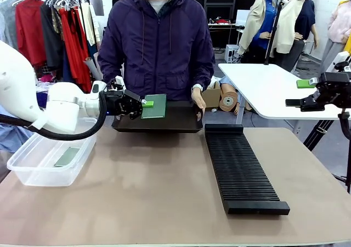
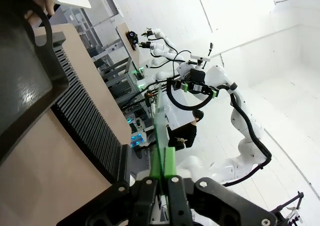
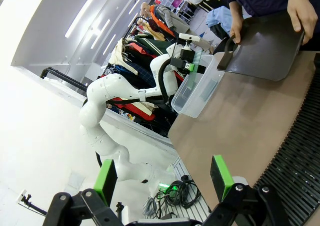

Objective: Sort PCBs into racks and boxes based on the side picked up.
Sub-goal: If the short side of the Blank PCB is picked up, insert it into the PCB Rack ; if the long side is picked up, place it in the Organizing box.

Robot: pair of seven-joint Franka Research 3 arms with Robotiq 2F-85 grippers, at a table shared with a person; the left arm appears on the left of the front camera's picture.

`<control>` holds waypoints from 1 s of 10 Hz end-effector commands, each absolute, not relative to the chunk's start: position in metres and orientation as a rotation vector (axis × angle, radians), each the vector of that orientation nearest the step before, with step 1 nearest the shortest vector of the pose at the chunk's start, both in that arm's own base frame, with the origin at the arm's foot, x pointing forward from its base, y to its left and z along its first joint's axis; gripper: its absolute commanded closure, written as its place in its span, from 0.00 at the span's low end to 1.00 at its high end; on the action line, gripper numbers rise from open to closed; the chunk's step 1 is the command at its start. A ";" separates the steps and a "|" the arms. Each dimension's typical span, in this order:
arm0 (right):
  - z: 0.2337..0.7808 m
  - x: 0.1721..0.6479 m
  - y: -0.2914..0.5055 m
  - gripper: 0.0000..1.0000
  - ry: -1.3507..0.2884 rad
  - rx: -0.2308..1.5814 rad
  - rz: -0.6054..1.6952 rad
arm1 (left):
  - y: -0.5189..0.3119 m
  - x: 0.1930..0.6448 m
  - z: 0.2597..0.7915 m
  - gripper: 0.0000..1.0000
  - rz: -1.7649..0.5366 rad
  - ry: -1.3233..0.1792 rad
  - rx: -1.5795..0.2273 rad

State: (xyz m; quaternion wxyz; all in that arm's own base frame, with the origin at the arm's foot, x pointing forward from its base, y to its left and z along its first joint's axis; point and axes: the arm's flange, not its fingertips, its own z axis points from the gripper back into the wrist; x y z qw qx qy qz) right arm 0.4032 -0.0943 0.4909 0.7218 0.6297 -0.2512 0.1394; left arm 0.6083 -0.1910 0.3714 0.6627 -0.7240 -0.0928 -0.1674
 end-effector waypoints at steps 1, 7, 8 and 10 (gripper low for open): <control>0.493 0.403 -0.094 0.00 -0.563 1.396 0.315 | -0.172 0.593 0.386 1.00 -0.354 -0.149 -1.577; 0.493 0.403 -0.094 0.00 -0.563 1.396 0.315 | -0.109 0.576 0.421 1.00 -0.216 -0.059 -1.338; 0.493 0.403 -0.094 0.00 -0.563 1.396 0.315 | -0.095 0.573 0.430 1.00 -0.193 -0.047 -1.287; 0.493 0.403 -0.094 0.00 -0.563 1.396 0.315 | -0.072 0.572 0.442 1.00 -0.168 -0.059 -1.177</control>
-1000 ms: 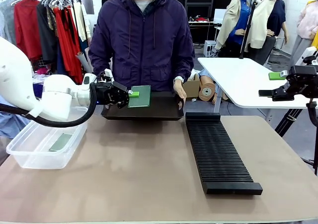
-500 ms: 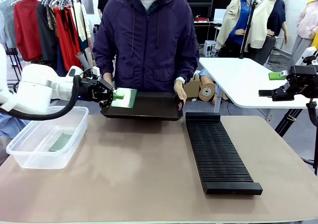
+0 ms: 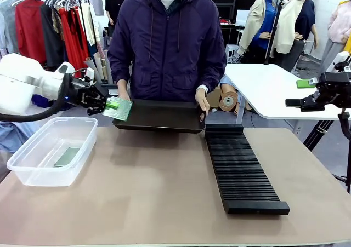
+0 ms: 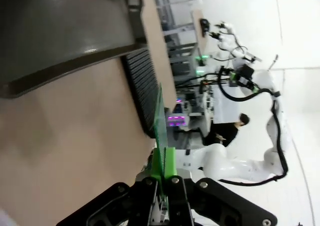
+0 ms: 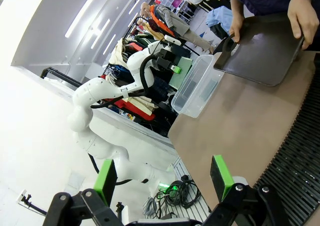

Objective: Sort PCBs into racks and boxes based on the side picked up.
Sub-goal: If the short side of the Blank PCB is picked up, insert it into the PCB Rack ; if the long side is picked up, place it in the Organizing box.

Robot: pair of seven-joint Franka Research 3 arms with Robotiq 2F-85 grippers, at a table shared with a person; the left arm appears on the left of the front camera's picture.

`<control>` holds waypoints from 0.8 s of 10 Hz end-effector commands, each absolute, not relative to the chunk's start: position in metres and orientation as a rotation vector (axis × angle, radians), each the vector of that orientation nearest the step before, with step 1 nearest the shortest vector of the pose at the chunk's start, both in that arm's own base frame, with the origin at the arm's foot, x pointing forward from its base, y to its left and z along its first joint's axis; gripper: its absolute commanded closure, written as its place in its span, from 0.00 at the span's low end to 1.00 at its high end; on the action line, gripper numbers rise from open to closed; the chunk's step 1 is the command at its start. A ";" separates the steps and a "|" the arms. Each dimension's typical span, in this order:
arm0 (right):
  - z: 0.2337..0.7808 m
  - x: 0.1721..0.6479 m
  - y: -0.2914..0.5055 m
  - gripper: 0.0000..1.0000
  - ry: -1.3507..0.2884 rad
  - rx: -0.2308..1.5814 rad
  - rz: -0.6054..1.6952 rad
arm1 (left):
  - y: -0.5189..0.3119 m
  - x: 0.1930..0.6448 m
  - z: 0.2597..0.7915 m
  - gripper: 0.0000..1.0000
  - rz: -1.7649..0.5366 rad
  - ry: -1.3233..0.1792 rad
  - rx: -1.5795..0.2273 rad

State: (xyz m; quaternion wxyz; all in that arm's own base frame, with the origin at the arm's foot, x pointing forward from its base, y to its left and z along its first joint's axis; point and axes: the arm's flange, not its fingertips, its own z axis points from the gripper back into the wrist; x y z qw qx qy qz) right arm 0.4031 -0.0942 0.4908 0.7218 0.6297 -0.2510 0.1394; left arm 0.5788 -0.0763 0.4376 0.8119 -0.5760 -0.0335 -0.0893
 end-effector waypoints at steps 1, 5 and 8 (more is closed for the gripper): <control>0.493 0.403 -0.094 0.00 -0.563 1.396 0.315 | -0.059 0.572 0.445 1.00 -0.149 -0.074 -1.101; 0.493 0.403 -0.094 0.00 -0.563 1.396 0.315 | -0.018 0.568 0.463 1.00 -0.123 -0.047 -0.909; 0.493 0.403 -0.094 0.00 -0.563 1.396 0.315 | 0.005 0.563 0.481 1.00 -0.088 -0.015 -0.749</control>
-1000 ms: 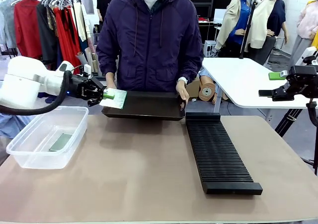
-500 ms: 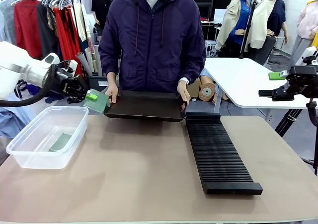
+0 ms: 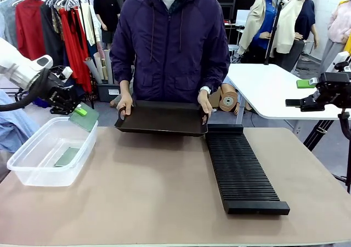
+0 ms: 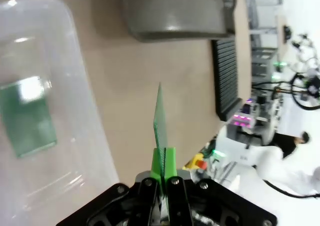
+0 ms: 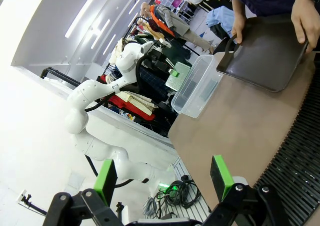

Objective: Sort PCBs into racks and boxes based on the side picked up.
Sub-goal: If the short side of the Blank PCB is picked up, insert it into the PCB Rack ; if the long side is picked up, place it in the Organizing box.

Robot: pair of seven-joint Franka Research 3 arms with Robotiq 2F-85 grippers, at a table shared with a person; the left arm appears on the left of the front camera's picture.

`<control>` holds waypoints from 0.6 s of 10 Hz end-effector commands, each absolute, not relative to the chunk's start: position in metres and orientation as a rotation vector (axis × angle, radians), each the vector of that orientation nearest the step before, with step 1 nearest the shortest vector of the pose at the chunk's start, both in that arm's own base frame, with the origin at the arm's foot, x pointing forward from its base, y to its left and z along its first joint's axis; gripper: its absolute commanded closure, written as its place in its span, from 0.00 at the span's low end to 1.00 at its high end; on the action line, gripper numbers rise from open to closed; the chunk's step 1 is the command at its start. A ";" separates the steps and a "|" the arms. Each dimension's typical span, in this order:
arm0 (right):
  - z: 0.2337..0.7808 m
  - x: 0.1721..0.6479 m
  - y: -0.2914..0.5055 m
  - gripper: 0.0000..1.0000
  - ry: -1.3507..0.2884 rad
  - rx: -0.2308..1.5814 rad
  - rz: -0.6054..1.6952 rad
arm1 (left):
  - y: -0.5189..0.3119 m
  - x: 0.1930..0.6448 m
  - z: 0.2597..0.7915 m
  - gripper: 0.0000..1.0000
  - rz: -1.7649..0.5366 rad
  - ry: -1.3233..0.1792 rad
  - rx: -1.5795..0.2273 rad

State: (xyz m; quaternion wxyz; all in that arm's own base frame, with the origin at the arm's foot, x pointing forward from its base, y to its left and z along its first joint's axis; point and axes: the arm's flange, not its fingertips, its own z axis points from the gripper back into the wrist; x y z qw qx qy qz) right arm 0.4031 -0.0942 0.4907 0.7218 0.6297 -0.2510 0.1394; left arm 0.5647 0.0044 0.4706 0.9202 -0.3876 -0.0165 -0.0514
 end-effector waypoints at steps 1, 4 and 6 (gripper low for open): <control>0.493 0.403 -0.094 0.00 -0.563 1.396 0.315 | 0.012 0.565 0.485 1.00 -0.073 -0.023 -0.701; 0.493 0.403 -0.094 0.00 -0.563 1.396 0.315 | 0.030 0.571 0.489 1.00 -0.020 -0.074 -0.553; 0.493 0.403 -0.094 0.00 -0.563 1.396 0.315 | 0.034 0.574 0.485 1.00 -0.046 -0.073 -0.482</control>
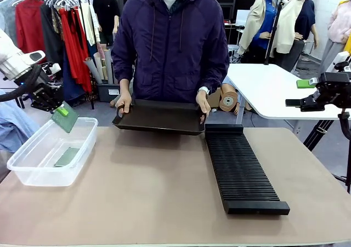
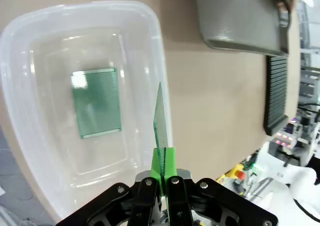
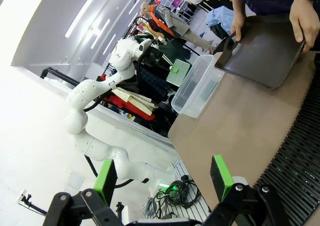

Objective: Sort PCBs into racks and boxes based on the side picked up.
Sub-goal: If the short side of the Blank PCB is picked up, insert it into the PCB Rack ; if the long side is picked up, place it in the Organizing box.

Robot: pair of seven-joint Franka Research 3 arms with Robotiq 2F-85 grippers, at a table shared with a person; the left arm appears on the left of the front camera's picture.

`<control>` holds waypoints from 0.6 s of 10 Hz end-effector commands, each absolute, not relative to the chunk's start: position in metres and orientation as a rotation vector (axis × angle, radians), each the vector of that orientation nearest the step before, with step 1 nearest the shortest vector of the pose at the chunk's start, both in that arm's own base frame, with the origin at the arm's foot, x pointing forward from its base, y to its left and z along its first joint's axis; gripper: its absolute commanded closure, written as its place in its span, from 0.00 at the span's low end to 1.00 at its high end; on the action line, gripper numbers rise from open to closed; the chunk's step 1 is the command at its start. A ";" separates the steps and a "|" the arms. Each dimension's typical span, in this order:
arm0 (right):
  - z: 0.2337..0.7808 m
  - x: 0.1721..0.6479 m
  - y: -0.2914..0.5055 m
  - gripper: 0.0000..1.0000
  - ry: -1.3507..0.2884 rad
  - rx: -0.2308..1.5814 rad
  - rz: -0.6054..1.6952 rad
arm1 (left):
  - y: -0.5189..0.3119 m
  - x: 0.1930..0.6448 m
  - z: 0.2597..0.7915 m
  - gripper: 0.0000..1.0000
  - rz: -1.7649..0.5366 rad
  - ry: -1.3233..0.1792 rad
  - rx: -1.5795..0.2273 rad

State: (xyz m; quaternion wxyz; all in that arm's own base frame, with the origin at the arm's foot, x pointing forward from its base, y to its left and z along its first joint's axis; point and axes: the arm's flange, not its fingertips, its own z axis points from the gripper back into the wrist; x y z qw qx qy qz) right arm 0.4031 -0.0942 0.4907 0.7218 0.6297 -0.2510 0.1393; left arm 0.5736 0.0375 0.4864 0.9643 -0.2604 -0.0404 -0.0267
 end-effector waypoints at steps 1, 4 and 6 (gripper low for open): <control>0.493 0.403 -0.094 0.00 -0.563 1.396 0.315 | 0.034 0.576 0.483 1.00 -0.075 -0.059 -0.478; 0.493 0.403 -0.094 0.00 -0.563 1.396 0.315 | 0.032 0.587 0.460 1.00 -0.112 -0.030 -0.457; 0.493 0.403 -0.094 0.00 -0.563 1.396 0.315 | 0.025 0.592 0.441 1.00 -0.119 -0.013 -0.410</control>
